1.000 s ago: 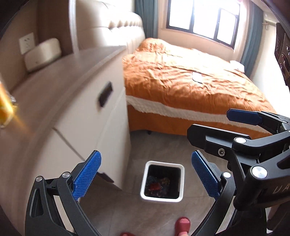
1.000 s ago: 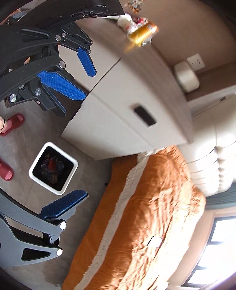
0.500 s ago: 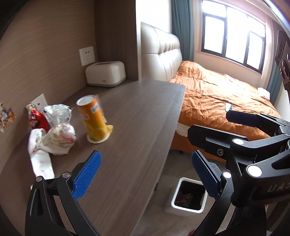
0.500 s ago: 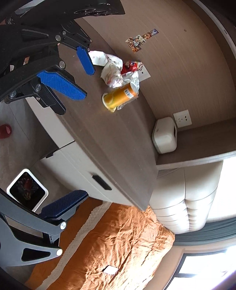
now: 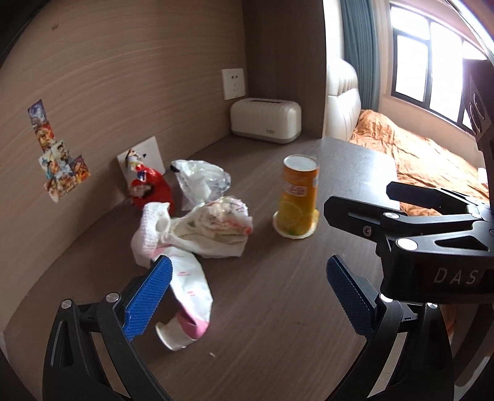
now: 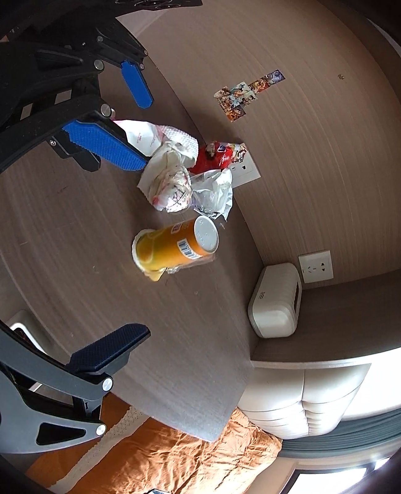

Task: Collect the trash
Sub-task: 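Move both tools back toward the desk, then grasp the white toothpaste tube with the left tool while the right tool grasps the orange chip can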

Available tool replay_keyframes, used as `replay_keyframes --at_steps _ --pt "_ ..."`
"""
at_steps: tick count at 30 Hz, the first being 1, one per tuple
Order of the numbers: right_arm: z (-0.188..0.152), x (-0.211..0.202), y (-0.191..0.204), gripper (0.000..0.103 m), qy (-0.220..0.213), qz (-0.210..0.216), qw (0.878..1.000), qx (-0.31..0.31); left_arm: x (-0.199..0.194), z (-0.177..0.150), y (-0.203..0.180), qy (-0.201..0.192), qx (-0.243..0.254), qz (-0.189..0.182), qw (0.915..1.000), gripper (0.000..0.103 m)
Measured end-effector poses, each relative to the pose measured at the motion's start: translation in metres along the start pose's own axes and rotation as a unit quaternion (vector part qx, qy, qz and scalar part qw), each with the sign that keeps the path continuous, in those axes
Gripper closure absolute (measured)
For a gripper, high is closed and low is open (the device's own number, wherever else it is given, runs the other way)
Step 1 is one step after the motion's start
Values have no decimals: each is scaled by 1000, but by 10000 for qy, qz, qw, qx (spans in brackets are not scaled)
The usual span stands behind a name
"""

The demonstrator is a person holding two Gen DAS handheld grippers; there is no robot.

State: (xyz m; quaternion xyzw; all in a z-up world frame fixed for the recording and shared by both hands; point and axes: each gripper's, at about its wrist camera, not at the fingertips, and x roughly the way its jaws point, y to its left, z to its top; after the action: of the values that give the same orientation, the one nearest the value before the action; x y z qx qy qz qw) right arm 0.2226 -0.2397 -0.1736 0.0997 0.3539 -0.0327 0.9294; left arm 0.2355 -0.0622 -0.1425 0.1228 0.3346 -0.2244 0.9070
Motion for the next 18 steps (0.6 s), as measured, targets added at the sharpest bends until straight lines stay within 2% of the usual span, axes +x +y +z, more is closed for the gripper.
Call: replay_keyframes --at_steps 6,13,16,18 --pt "6 33 11 4 51 98 9999 87 20 -6 29 249 -81 59 9996 5" --pt "11 59 10 4 139 37 9997 183 48 -6 46 574 -370 -72 9976 5" --pt "13 67 11 4 153 -79 9998 117 56 -9 51 672 -506 -300 9960 5" --pt "14 72 12 5 167 -152 9997 67 59 -9 51 686 -519 -397 9955 11"
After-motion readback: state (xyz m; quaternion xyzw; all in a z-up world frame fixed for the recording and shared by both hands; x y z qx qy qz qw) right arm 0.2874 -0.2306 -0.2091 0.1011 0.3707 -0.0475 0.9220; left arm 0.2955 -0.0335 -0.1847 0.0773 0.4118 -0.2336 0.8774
